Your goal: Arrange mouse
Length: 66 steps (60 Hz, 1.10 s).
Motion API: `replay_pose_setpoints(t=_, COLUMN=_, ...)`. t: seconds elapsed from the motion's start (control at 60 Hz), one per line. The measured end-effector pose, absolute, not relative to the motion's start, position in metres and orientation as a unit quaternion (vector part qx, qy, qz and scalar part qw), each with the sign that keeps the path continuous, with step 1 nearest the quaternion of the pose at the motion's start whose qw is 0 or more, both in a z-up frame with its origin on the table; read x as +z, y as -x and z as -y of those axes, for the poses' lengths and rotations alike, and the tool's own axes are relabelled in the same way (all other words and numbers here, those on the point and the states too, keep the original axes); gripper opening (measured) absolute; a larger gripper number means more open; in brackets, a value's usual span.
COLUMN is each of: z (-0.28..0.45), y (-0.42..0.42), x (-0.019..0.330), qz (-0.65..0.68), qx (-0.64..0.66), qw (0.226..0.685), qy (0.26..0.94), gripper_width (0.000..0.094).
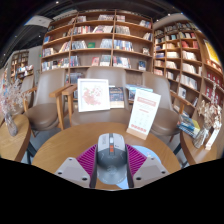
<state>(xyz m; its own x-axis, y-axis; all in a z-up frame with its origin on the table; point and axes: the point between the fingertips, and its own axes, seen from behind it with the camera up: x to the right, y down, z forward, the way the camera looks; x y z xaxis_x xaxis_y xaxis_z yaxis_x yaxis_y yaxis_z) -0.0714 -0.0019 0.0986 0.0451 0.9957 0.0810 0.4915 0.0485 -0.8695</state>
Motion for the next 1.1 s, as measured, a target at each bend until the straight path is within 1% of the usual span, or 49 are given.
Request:
replay_pose_setpoints(t=0.067, z=-0.039, y=0.079, x=0.088, qz=0.601, qx=0.31, qw=0.393, qy=0.623, gripper_width=0.0422)
replay_pose_setpoints(t=0.167, z=-0.078, y=0.082, x=0.055, qz=0.602, qx=0.295, qw=0.381, qy=0.637, gripper_width=0.0422)
replay_pose_setpoints(t=0.3, z=-0.096, y=0.079, x=0.012, qz=0.608, qx=0.287, qw=0.357, qy=0.648, gripper_width=0.0423)
replay_pose_setpoints(t=0.367, z=-0.098, y=0.078, x=0.0, qz=0.61, qx=0.287, qw=0.351, qy=0.651, gripper_width=0.0435)
replay_pose_setpoints(t=0.467, z=-0.096, y=0.076, x=-0.011, qz=0.612, qx=0.291, qw=0.345, qy=0.65, gripper_width=0.0479)
replay_pose_setpoints(t=0.533, z=-0.095, y=0.078, x=-0.01, qz=0.606, qx=0.298, qw=0.347, qy=0.65, gripper_width=0.0518)
replay_pose_setpoints(t=0.567, z=-0.095, y=0.078, x=-0.01, qz=0.606, qx=0.299, qw=0.348, qy=0.65, gripper_width=0.0563)
replay_pose_setpoints(t=0.583, z=-0.096, y=0.077, x=-0.01, qz=0.606, qx=0.297, qw=0.349, qy=0.65, gripper_width=0.0611)
replay_pose_setpoints(t=0.65, z=-0.105, y=0.074, x=-0.004, qz=0.6, qx=0.285, qw=0.367, qy=0.651, gripper_width=0.0872)
replay_pose_setpoints(t=0.683, z=-0.11, y=0.069, x=0.002, qz=0.597, qx=0.278, qw=0.378, qy=0.65, gripper_width=0.0828)
replay_pose_setpoints(t=0.7, z=-0.113, y=0.066, x=0.005, qz=0.596, qx=0.274, qw=0.382, qy=0.651, gripper_width=0.0823)
replay_pose_setpoints(t=0.767, z=-0.111, y=0.047, x=0.018, qz=0.593, qx=0.273, qw=0.387, qy=0.651, gripper_width=0.0864)
replay_pose_setpoints(t=0.817, z=-0.106, y=0.028, x=0.031, qz=0.592, qx=0.281, qw=0.386, qy=0.65, gripper_width=0.0849)
replay_pose_setpoints(t=0.933, z=-0.093, y=-0.034, x=0.059, qz=0.59, qx=0.285, qw=0.378, qy=0.654, gripper_width=0.085)
replay_pose_setpoints(t=1.0, z=-0.087, y=-0.073, x=0.074, qz=0.591, qx=0.283, qw=0.381, qy=0.652, gripper_width=0.0852)
replay_pose_setpoints(t=1.1, z=-0.082, y=-0.128, x=0.084, qz=0.6, qx=0.276, qw=0.386, qy=0.644, gripper_width=0.085)
